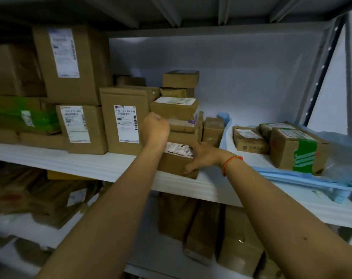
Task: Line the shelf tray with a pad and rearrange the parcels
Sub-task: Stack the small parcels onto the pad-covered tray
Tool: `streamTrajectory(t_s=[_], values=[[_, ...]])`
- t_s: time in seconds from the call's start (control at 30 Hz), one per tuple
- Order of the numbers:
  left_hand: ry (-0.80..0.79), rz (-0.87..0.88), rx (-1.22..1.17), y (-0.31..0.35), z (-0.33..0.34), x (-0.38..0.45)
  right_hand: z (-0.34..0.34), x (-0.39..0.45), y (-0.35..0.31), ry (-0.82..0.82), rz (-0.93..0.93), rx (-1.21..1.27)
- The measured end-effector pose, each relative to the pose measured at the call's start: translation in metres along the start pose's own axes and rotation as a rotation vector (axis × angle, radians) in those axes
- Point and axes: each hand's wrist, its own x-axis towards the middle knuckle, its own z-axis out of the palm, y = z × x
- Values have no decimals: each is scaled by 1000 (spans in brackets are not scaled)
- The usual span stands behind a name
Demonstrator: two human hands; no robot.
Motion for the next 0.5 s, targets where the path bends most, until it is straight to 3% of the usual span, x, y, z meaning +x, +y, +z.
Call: streamTrajectory(t_s=[0.3,0.5], values=[[-31,-16,-48,-25,-6,14,11,-13,-8,104,58,159],[87,-72,-66,-37,-12,22,-3,-39,-9,210,15,196]])
